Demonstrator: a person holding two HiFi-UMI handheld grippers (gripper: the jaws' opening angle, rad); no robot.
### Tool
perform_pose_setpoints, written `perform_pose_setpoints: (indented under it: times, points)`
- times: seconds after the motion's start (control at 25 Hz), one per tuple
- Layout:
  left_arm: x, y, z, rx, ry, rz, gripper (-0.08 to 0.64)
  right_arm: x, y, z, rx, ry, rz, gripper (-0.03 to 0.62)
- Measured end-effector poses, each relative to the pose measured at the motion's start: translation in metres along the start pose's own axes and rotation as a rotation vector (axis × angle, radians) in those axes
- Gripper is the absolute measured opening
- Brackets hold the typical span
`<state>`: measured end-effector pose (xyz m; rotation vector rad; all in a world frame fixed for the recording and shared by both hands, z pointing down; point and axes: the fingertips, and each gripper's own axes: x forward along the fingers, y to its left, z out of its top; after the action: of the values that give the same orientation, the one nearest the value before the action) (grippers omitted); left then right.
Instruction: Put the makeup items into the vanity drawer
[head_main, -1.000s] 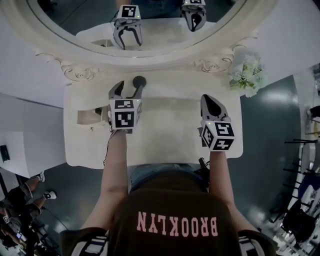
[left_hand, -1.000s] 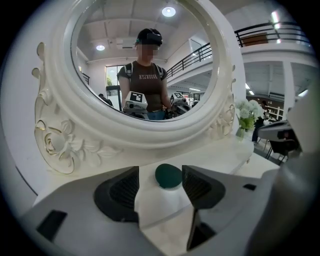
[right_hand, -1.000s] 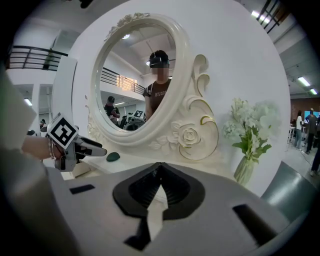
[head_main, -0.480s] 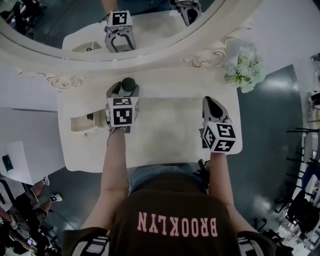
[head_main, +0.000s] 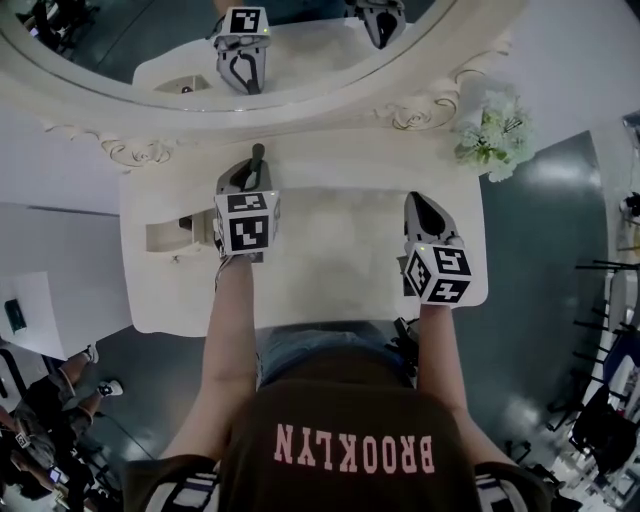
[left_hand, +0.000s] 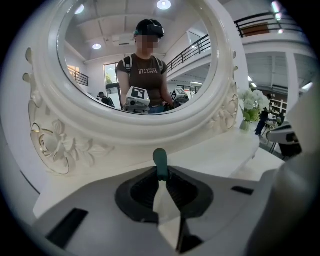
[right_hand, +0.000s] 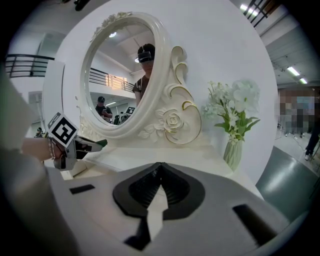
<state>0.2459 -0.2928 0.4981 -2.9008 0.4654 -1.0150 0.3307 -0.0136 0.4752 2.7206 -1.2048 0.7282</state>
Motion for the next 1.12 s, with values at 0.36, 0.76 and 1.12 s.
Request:
perform_pose_setpoints:
  times: [0.36,0.76,1.12]
  points:
    - [-0.040,0.013,0.011,-0.012,-0.070,0.012,0.040,-0.009,0.033,0.013,-0.005,-0.046,0.034,-0.002]
    - [-0.092,0.045,0.001,0.019,-0.143,-0.022,0.041,-0.030,0.094,0.014,-0.004,-0.094,0.026,-0.002]
    - [-0.132,0.088,-0.012,0.019,-0.185,-0.026,0.040,-0.039,0.163,0.027,-0.049,-0.141,0.060,-0.002]
